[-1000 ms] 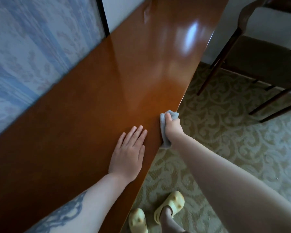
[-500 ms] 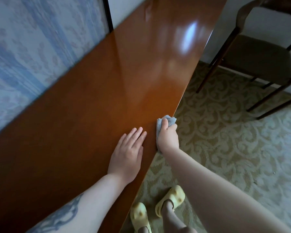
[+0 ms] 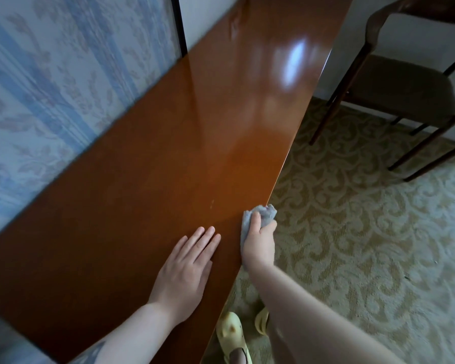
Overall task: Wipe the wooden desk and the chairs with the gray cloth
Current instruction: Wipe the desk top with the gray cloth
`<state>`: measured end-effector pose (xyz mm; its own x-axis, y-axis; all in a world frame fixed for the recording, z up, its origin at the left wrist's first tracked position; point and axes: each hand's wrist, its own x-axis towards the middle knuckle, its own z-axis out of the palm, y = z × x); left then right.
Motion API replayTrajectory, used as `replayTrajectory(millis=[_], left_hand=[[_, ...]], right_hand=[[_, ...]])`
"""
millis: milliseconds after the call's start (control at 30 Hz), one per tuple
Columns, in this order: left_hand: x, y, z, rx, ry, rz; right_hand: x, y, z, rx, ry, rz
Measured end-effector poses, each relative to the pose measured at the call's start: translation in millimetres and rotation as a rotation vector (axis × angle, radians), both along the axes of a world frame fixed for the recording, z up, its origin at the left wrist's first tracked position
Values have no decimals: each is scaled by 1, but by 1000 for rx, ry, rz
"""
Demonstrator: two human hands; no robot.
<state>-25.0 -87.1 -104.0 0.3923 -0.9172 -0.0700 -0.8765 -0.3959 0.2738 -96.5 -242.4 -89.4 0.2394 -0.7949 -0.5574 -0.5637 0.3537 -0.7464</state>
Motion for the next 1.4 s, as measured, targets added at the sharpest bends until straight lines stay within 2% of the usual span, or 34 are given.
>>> replayTrajectory(millis=[67, 133, 267, 367, 500, 600, 667, 767, 833, 967, 1067, 1167, 1267, 1400], left_hand=[[-5, 11, -2, -15, 3, 21], [-10, 15, -2, -36, 6, 45], [-12, 16, -2, -81, 9, 49], [-13, 18, -2, -118, 18, 75], [-13, 16, -4, -164, 6, 73], [-12, 15, -5, -179, -23, 67], [-11, 15, -4, -178, -27, 58], [-12, 14, -5, -184, -28, 74], [-18, 22, -6, -189, -10, 101], [-32, 62, -7, -182, -1, 76], [-33, 93, -6, -146, -3, 31], [-28, 121, -4, -112, -8, -4], [-26, 135, -3, -101, -8, 15], [-28, 135, -3, -106, -29, 37]], right_hand=[[-14, 53, -4, -49, -4, -44], [-33, 94, -1, -73, -10, 21], [-28, 59, 0, -6, 97, 220], [-15, 29, 6, 4, 113, 196], [-34, 86, 5, -74, 104, 161], [-60, 139, 10, -1, 74, 252], [-58, 133, 14, 70, 101, 306], [-46, 98, 15, 149, 158, 285], [-42, 88, 15, 129, 148, 222], [-67, 153, 13, 41, 89, 191], [-93, 220, 19, 31, 87, 264], [-84, 206, 19, 102, 159, 338], [-63, 166, 19, 139, 187, 241], [-71, 192, 11, 0, 123, 189]])
